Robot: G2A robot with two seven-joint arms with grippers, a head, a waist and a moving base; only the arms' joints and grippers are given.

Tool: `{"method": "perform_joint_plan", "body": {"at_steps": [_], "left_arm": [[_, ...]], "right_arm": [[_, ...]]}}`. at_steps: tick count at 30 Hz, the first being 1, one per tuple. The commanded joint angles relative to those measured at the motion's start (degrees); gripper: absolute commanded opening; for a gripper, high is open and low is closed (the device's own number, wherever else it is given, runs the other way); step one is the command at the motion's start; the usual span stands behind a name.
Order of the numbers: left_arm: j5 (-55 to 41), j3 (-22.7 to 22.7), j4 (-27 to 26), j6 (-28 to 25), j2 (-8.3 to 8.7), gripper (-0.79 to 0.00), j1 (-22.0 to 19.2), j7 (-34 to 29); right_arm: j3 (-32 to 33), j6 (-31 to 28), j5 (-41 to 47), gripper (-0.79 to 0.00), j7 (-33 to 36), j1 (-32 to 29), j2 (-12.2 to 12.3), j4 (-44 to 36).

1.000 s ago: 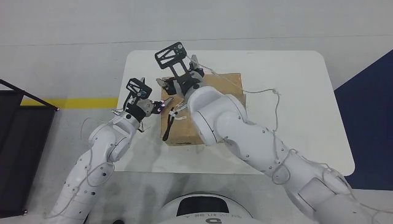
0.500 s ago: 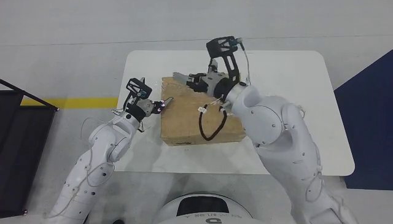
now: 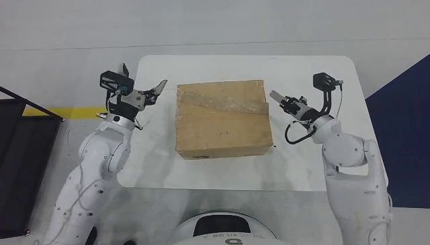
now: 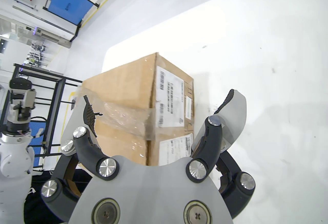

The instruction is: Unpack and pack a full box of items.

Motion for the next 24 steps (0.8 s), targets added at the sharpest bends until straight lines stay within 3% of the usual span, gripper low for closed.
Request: {"method": "perform_joint_plan", "body": {"at_steps": [1,7,16,20,24], "left_arm": [[-7.66,-1.37,1.59,-1.13,-0.15,0.000,0.01,-2.65],[-25.22,-3.46,5.15,-2.80,-0.78,0.000,0.70,-5.88],[-39.21,-4.78,10.45,-7.51,-1.24,0.000,1.22,-8.29],[-46.95,-4.20,12.32,-9.40,-1.83,0.000,0.31,-6.07],[-52.82,-2.14,14.43,-11.63,-2.34,0.000,-1.74,-7.89]], "right_arm": [[-0.43,-0.71,0.23,0.000,0.63,0.71,0.12,1.58],[-3.76,-2.24,0.88,0.000,1.43,3.32,0.23,4.80],[-7.51,-3.83,-0.96,0.000,5.09,5.09,0.72,5.06],[-8.09,-3.73,-1.50,0.000,5.26,4.93,0.93,4.49],[-8.60,-3.13,-2.69,-0.018,5.33,4.52,1.15,3.79]]}}
